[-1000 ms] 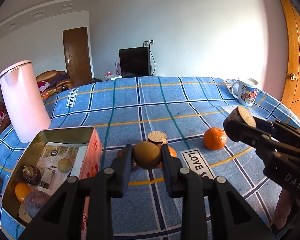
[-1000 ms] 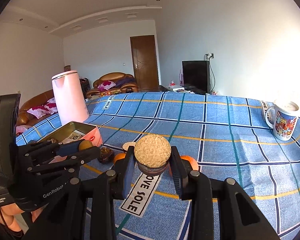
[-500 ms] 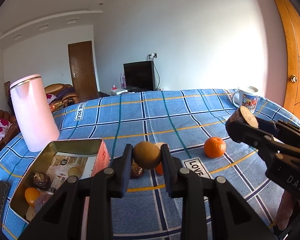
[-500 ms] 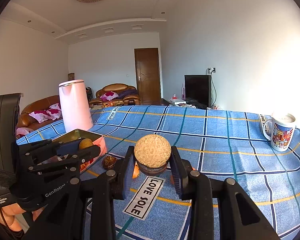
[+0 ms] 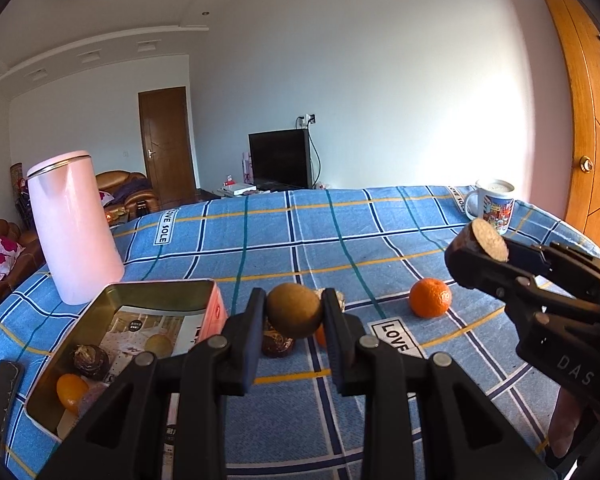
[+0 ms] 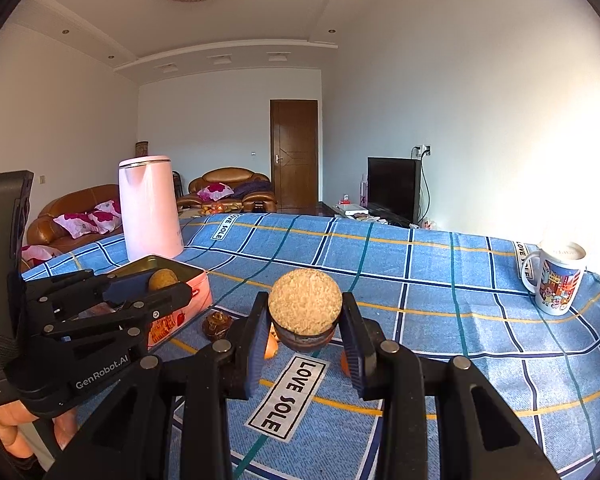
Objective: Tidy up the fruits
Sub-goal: 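Lower the jar and kiwi into the tin box and open both tools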
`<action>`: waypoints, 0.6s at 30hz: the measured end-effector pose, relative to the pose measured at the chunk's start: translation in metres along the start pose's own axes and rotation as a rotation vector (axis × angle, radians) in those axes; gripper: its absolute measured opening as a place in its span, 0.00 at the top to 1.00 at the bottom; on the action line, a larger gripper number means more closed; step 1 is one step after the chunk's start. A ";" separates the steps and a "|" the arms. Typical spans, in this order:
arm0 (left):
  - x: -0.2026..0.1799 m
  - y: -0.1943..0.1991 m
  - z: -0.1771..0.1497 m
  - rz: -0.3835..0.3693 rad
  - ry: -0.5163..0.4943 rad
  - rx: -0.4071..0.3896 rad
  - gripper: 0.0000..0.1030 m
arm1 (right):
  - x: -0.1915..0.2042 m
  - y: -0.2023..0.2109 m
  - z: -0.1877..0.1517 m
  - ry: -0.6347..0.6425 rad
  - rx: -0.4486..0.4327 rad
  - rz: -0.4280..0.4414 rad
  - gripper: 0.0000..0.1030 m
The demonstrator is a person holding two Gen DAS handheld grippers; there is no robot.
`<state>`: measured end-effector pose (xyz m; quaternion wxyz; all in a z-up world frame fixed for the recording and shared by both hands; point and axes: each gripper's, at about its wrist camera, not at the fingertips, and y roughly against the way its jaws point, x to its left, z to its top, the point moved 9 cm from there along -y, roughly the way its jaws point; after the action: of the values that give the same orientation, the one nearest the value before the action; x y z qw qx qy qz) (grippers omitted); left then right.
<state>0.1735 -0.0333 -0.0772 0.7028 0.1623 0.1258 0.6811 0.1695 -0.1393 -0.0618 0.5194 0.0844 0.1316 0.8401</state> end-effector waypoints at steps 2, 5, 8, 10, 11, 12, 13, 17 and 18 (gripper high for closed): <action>0.009 0.003 0.001 0.003 0.016 -0.004 0.71 | 0.004 -0.004 0.000 0.003 0.011 0.010 0.65; 0.026 0.008 0.002 0.012 0.039 -0.006 0.71 | 0.018 -0.011 0.005 0.020 0.024 0.034 0.65; 0.052 0.009 0.003 0.034 0.074 0.006 0.71 | 0.039 -0.018 0.013 0.036 0.032 0.080 0.65; 0.071 0.010 0.002 0.048 0.104 0.014 0.71 | 0.055 -0.024 0.019 0.044 0.040 0.115 0.65; 0.082 0.010 0.002 0.059 0.121 0.018 0.71 | 0.063 -0.027 0.021 0.052 0.044 0.128 0.65; 0.093 0.010 0.003 0.077 0.134 0.019 0.71 | 0.071 -0.030 0.022 0.061 0.049 0.140 0.65; 0.102 0.011 0.002 0.090 0.143 0.020 0.71 | 0.080 -0.034 0.023 0.070 0.055 0.153 0.65; 0.135 0.009 -0.001 0.125 0.175 0.043 0.71 | 0.111 -0.053 0.024 0.076 0.092 0.213 0.65; 0.141 0.007 -0.002 0.133 0.179 0.049 0.71 | 0.118 -0.058 0.023 0.077 0.103 0.227 0.65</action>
<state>0.1721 0.1077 -0.0699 0.6379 0.1261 0.1935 0.7347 0.1723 -0.0061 -0.0568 0.4105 0.0931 0.1842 0.8882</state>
